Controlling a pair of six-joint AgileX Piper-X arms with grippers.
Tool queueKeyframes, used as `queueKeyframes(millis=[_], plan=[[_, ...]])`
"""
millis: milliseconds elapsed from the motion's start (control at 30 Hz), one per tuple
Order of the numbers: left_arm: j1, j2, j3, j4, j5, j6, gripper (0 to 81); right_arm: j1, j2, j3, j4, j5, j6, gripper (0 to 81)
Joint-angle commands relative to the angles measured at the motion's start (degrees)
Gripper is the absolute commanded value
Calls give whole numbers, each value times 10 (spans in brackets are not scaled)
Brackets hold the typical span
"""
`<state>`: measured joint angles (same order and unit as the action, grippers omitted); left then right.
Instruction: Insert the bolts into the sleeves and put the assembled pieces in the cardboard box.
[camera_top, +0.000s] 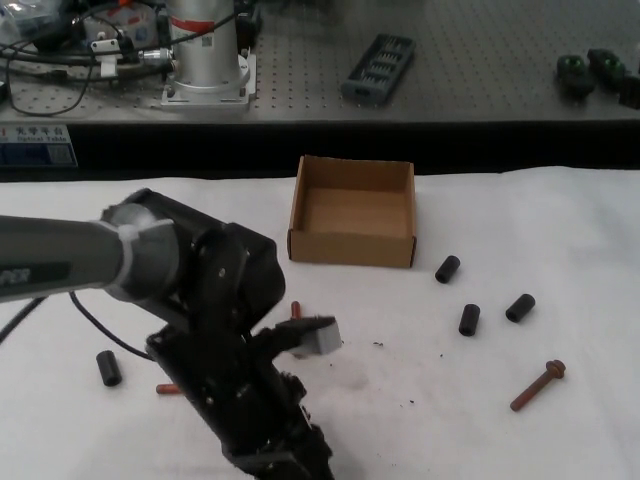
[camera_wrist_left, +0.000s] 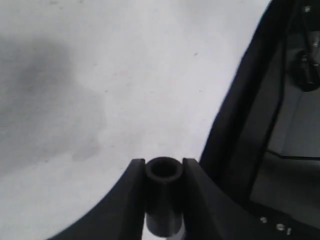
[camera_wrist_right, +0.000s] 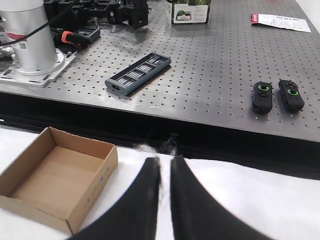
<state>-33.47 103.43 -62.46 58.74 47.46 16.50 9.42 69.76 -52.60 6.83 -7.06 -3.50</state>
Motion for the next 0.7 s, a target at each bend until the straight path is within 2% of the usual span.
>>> queueKeyframes(millis=[0, 133, 333, 500, 667], plan=[[16, -30, -1, 42, 65, 28, 6, 1, -17, -1, 3, 1, 0, 71], [26, -49, -1, 115, 74, 81, 6, 1, -34, -1, 8, 1, 3, 71], [28, -100, -1, 132, 70, 109, 6, 6, -67, -1, 51, -22, 101, 71], [28, -167, -1, 87, 70, 69, 6, 47, -83, -1, 118, -57, 112, 71], [28, -244, -1, 91, 70, 61, 6, 85, -86, -1, 247, -50, 112, 71]])
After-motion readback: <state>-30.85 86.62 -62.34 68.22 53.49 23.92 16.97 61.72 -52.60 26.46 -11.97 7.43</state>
